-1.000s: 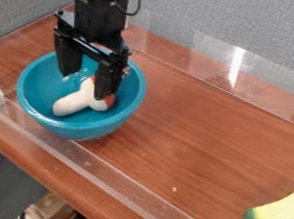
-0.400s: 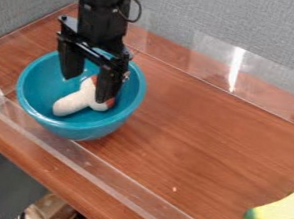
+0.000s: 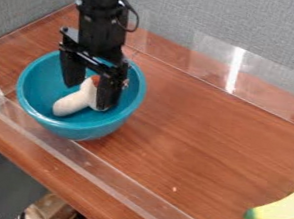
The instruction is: Remove the mushroom from inside the blue bowl and put it on the table
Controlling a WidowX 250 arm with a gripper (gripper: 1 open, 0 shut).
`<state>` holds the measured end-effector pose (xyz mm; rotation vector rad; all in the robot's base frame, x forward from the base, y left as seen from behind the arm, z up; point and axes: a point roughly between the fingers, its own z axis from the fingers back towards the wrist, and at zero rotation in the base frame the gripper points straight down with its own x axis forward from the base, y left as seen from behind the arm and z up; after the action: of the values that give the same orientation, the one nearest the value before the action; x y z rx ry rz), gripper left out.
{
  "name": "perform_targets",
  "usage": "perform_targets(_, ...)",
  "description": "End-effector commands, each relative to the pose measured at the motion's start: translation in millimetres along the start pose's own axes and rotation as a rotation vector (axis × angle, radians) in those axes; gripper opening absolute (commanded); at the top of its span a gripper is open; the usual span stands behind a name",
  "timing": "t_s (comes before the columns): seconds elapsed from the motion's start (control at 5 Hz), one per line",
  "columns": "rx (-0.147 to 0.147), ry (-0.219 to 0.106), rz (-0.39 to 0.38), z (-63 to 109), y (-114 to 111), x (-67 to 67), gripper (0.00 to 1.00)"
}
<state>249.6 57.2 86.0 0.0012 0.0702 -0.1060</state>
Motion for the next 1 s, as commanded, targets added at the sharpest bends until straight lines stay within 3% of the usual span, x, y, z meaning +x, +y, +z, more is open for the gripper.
perform_targets(0.0, -0.001, -0.023, 0.023, -0.2, 6, 2.6, 1.0)
perform_targets(0.2, -0.011, -0.013, 0.026, -7.7, 7, 3.3, 0.0)
perform_targets(0.4, -0.019, -0.007, 0.026, -13.8, 6, 4.2, 0.0)
perform_targets(0.8, -0.029, -0.006, 0.039, -3.7, 1, 4.9, 0.0)
